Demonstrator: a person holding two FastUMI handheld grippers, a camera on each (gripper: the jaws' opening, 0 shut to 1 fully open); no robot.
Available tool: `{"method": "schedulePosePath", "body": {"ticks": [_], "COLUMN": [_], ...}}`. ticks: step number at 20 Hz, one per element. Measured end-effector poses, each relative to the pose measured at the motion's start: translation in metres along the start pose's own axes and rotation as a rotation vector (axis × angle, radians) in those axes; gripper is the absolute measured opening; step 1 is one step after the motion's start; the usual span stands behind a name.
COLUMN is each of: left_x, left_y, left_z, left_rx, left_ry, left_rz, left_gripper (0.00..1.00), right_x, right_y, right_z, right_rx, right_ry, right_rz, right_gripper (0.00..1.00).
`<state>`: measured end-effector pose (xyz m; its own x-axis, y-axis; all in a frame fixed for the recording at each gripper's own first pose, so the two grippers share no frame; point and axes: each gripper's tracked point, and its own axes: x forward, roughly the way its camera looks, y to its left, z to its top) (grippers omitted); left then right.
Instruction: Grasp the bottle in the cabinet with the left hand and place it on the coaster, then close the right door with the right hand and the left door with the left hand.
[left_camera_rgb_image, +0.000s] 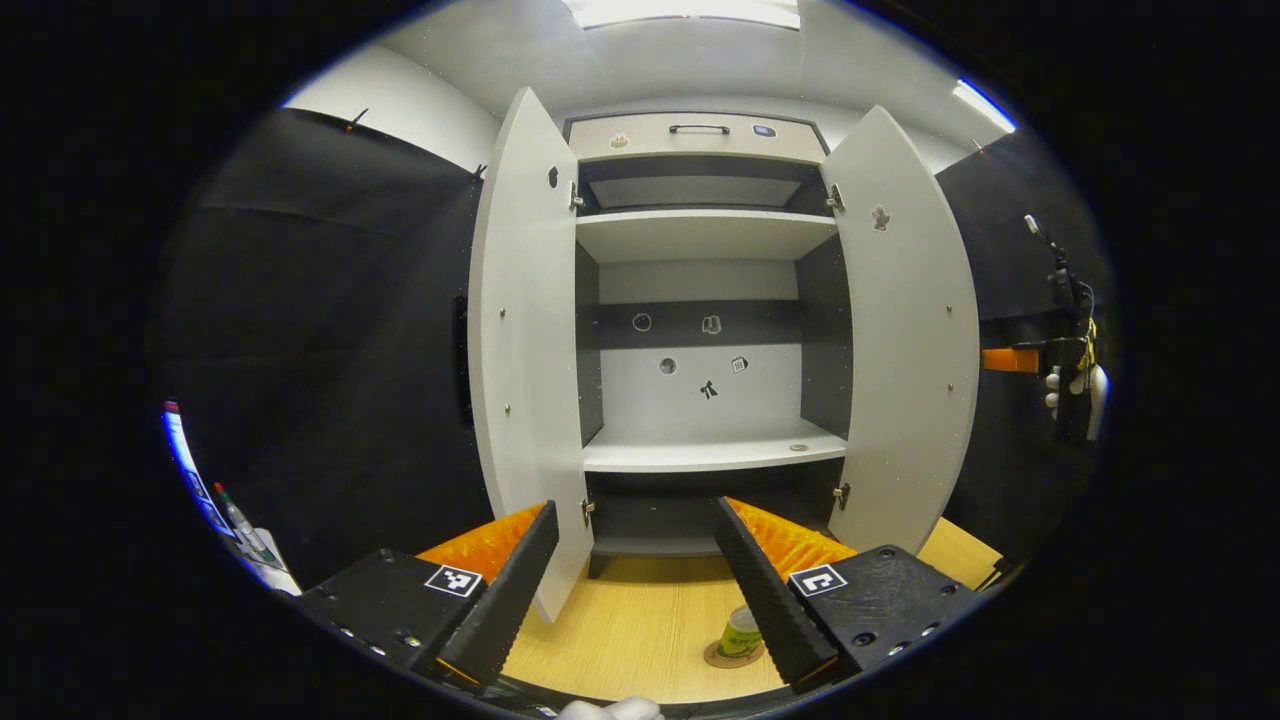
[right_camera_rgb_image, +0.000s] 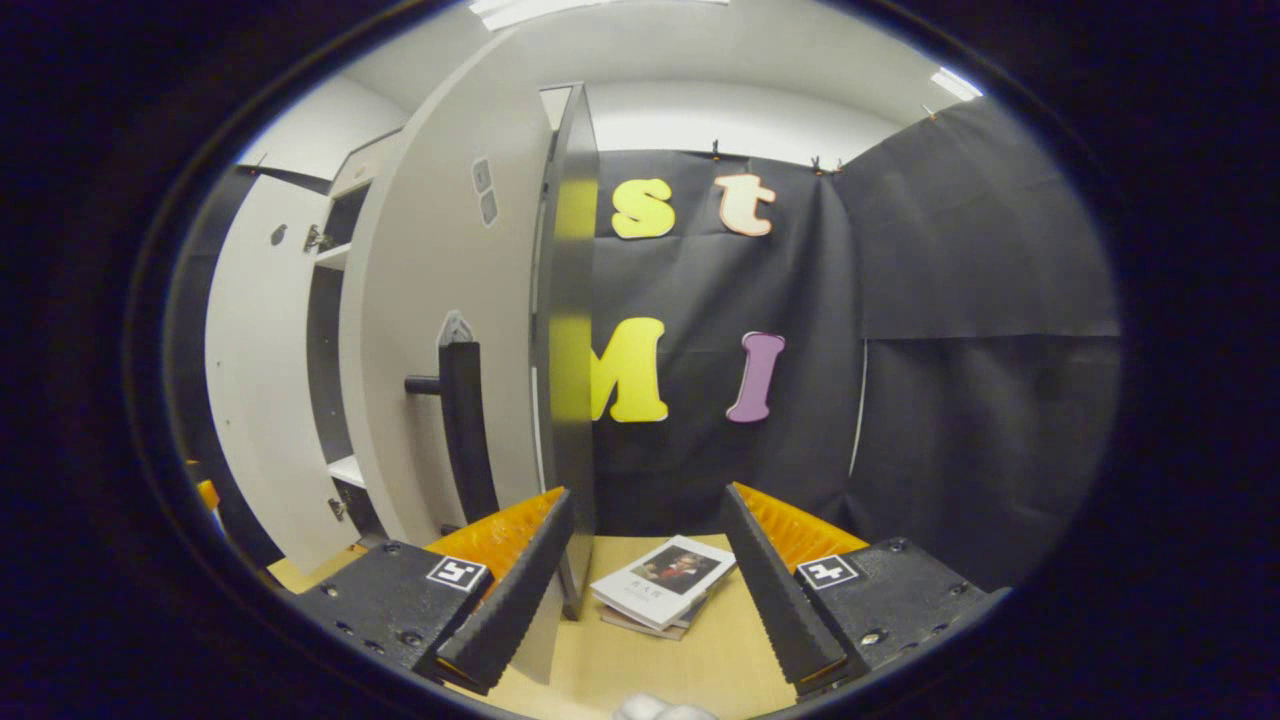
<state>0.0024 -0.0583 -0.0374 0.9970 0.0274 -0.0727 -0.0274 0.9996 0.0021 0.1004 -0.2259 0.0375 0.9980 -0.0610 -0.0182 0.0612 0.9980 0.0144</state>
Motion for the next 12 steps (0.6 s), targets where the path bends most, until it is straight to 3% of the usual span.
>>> {"method": "schedulePosePath", "body": {"ticks": [3, 5, 9, 12], "left_x": [-0.009, -0.017, -0.026, -0.029], "left_y": [-0.006, -0.009, -0.01, -0.01], "left_z": [0.0, -0.001, 0.0, -0.001], "left_rx": [-0.027, -0.033, -0.034, -0.049], "left_ry": [0.01, 0.014, 0.024, 0.024], "left_rz": [0.071, 0.114, 0.177, 0.196], "left_gripper": [0.96, 0.96, 0.96, 0.92], "right_x": [0.017, 0.024, 0.028, 0.028], "right_y": [0.02, 0.022, 0.028, 0.034], "right_z": [0.001, 0.004, 0.003, 0.005], "right_rx": [-0.005, -0.022, -0.009, -0.032], "right_ry": [0.009, 0.002, 0.03, 0.036], "right_rz": [0.12, 0.159, 0.231, 0.239], "right_gripper": [0.98, 0.94, 0.96, 0.93]}}
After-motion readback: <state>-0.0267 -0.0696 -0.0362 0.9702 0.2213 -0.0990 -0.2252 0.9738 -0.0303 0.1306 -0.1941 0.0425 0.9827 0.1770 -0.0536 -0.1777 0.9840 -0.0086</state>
